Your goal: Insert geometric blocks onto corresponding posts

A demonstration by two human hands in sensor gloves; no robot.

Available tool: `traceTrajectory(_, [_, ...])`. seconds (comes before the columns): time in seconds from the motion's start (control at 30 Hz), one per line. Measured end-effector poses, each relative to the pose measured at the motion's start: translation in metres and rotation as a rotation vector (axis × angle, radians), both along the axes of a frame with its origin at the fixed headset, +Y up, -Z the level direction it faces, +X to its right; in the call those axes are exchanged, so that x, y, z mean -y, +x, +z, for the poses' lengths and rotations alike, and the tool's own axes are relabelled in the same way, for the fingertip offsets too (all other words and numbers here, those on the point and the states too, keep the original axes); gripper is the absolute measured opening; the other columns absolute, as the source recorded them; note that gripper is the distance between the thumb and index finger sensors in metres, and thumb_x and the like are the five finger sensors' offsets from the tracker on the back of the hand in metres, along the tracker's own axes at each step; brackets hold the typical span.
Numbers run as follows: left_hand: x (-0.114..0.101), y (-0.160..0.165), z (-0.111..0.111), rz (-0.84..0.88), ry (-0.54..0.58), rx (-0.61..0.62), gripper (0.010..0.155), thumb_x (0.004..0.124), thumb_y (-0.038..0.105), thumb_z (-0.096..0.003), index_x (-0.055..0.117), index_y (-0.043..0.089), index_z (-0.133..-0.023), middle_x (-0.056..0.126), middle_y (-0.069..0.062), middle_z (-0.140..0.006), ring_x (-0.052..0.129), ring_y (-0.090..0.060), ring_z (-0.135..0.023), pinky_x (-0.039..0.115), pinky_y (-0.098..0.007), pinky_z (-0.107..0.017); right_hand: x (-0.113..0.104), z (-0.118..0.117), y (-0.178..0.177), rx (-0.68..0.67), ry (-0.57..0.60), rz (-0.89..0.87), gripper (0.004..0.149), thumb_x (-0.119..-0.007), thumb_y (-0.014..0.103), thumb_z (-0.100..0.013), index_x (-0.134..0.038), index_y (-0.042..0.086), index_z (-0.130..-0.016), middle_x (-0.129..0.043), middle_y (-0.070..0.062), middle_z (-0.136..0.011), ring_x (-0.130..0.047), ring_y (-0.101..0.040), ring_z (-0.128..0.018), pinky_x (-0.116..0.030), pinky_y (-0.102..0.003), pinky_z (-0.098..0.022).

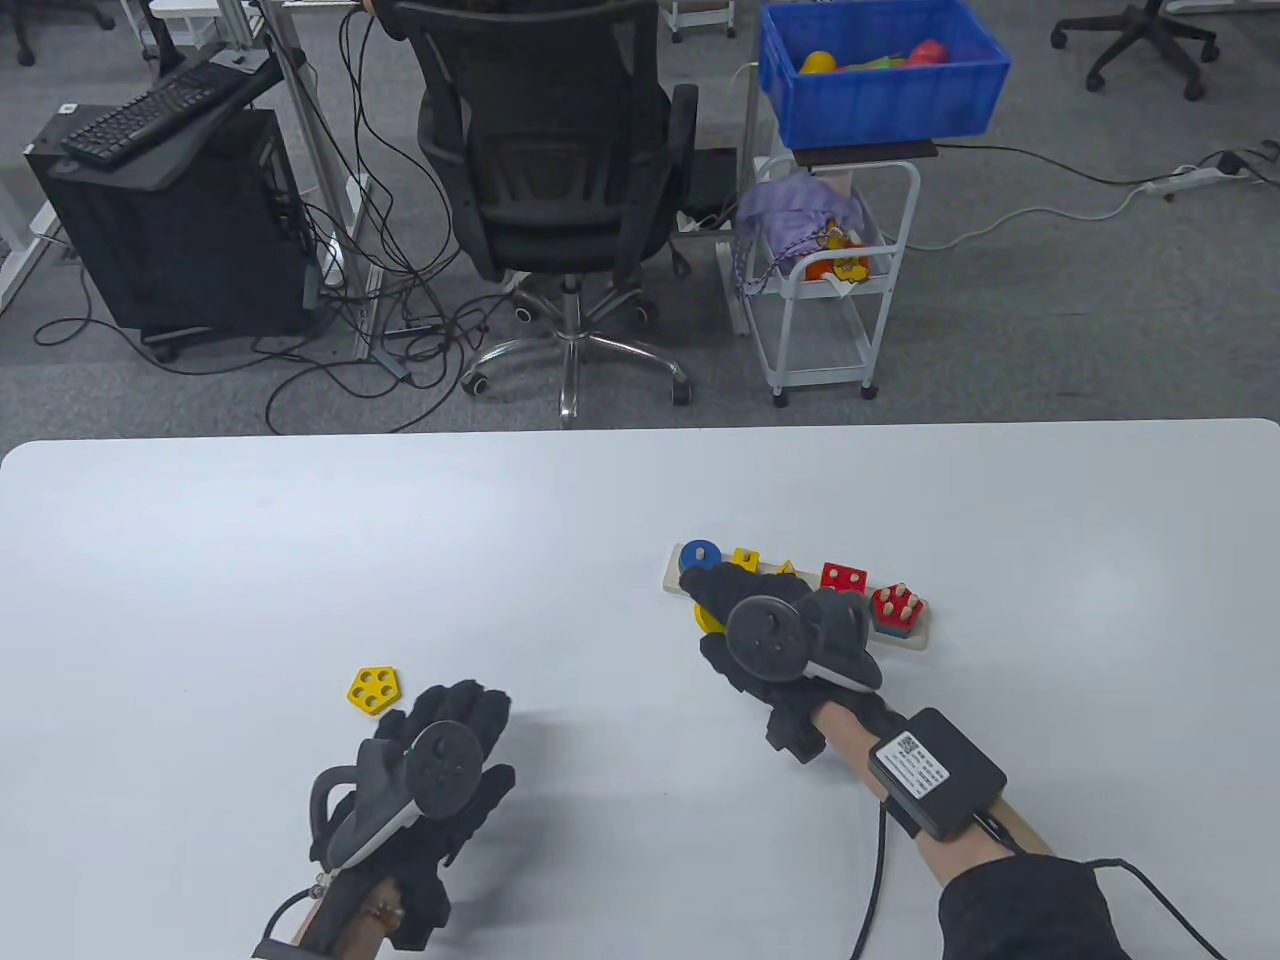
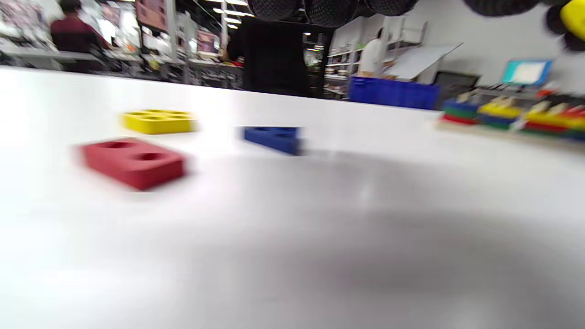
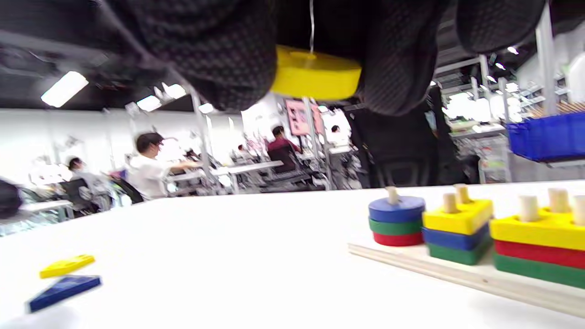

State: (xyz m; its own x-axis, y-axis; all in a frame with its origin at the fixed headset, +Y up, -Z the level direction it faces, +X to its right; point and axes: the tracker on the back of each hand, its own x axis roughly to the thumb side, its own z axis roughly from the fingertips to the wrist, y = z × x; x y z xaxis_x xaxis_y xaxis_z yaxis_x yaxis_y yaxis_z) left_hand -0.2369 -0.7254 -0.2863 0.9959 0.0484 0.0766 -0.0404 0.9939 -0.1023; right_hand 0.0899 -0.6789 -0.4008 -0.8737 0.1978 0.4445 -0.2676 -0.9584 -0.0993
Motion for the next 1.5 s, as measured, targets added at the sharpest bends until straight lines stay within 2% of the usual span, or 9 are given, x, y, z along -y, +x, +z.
traceTrajectory(0.1, [0.006,-0.015,-0.003,-0.090,-0.023,-0.059,0.071,0.068,0.062,-0.0402,0.045,0.047,-0.106,0.041,0.014,-0.122,0.039,-0.020,-0.119,0.034,-0.058,-0.085,0.004,-0.029,-0.010,0.064,-0.072,0.091,0.062,-0.087,0.032,-0.043,-0.064,0.017,-0.099,-0.068,-0.021,-0.100,-0.078,-0.047,-0.083,-0.058,-0.073,-0.062])
traceTrajectory(0.2, [0.005,-0.023,-0.004,-0.108,-0.007,-0.097,0.071,0.069,0.061,-0.0400,0.046,0.047,-0.105,0.041,0.015,-0.122,0.038,-0.019,-0.119,0.033,-0.058,-0.085,0.009,-0.054,-0.021,0.129,-0.132,0.174,0.062,-0.085,0.029,-0.044,-0.062,0.018,-0.100,-0.064,-0.019,-0.103,-0.073,-0.046,-0.087,-0.055,-0.073,-0.065])
traceTrajectory(0.43, [0.007,-0.024,-0.005,-0.100,-0.029,-0.109,0.070,0.068,0.061,-0.0403,0.046,0.047,-0.105,0.041,0.015,-0.122,0.039,-0.019,-0.118,0.034,-0.057,-0.085,0.030,-0.084,-0.025,0.250,-0.137,0.201,0.067,-0.090,0.029,-0.040,-0.062,0.018,-0.099,-0.072,-0.017,-0.100,-0.083,-0.043,-0.084,-0.060,-0.070,-0.064])
traceTrajectory(0.63, [0.010,-0.019,-0.005,-0.102,-0.047,-0.093,0.070,0.068,0.061,-0.0401,0.046,0.048,-0.105,0.041,0.015,-0.122,0.040,-0.019,-0.118,0.035,-0.057,-0.085,0.047,-0.096,-0.020,0.307,-0.146,0.121,0.065,-0.091,0.030,-0.038,-0.065,0.021,-0.097,-0.074,-0.012,-0.101,-0.082,-0.040,-0.086,-0.057,-0.071,-0.065])
traceTrajectory(0.73, [0.012,-0.018,-0.005,-0.105,-0.059,-0.089,0.070,0.068,0.061,-0.0403,0.047,0.048,-0.105,0.042,0.015,-0.122,0.041,-0.019,-0.118,0.035,-0.057,-0.085,0.050,-0.098,-0.019,0.306,-0.161,0.080,0.064,-0.089,0.030,-0.040,-0.063,0.022,-0.098,-0.071,-0.013,-0.102,-0.080,-0.042,-0.088,-0.055,-0.072,-0.066])
traceTrajectory(0.9, [0.016,-0.015,-0.006,-0.112,-0.075,-0.079,0.069,0.068,0.061,-0.0403,0.047,0.047,-0.105,0.043,0.015,-0.121,0.041,-0.019,-0.118,0.036,-0.057,-0.084,0.051,-0.099,-0.023,0.303,-0.163,0.114,0.063,-0.087,0.028,-0.042,-0.061,0.024,-0.099,-0.067,-0.010,-0.105,-0.074,-0.042,-0.093,-0.051,-0.073,-0.067])
traceTrajectory(1.23, [0.015,-0.012,-0.004,-0.116,-0.097,-0.072,0.069,0.068,0.061,-0.0404,0.047,0.047,-0.105,0.043,0.015,-0.121,0.042,-0.019,-0.118,0.037,-0.057,-0.084,0.046,-0.108,-0.023,0.317,-0.215,0.116,0.063,-0.089,0.029,-0.041,-0.063,0.027,-0.098,-0.069,-0.007,-0.105,-0.074,-0.041,-0.093,-0.050,-0.074,-0.068])
traceTrajectory(1.4, [0.015,-0.012,-0.004,-0.111,-0.105,-0.077,0.069,0.068,0.061,-0.0403,0.048,0.047,-0.105,0.043,0.015,-0.121,0.042,-0.019,-0.118,0.037,-0.057,-0.084,0.048,-0.111,-0.023,0.320,-0.252,0.133,0.061,-0.087,0.030,-0.041,-0.064,0.028,-0.097,-0.069,-0.005,-0.106,-0.073,-0.041,-0.095,-0.050,-0.074,-0.068])
traceTrajectory(1.5, [0.015,-0.013,-0.004,-0.109,-0.109,-0.079,0.069,0.068,0.061,-0.0403,0.047,0.047,-0.105,0.043,0.015,-0.121,0.043,-0.019,-0.118,0.038,-0.057,-0.084,0.051,-0.110,-0.020,0.287,-0.314,0.181,0.063,-0.086,0.030,-0.043,-0.060,0.027,-0.100,-0.062,-0.007,-0.109,-0.065,-0.042,-0.100,-0.046,-0.074,-0.069])
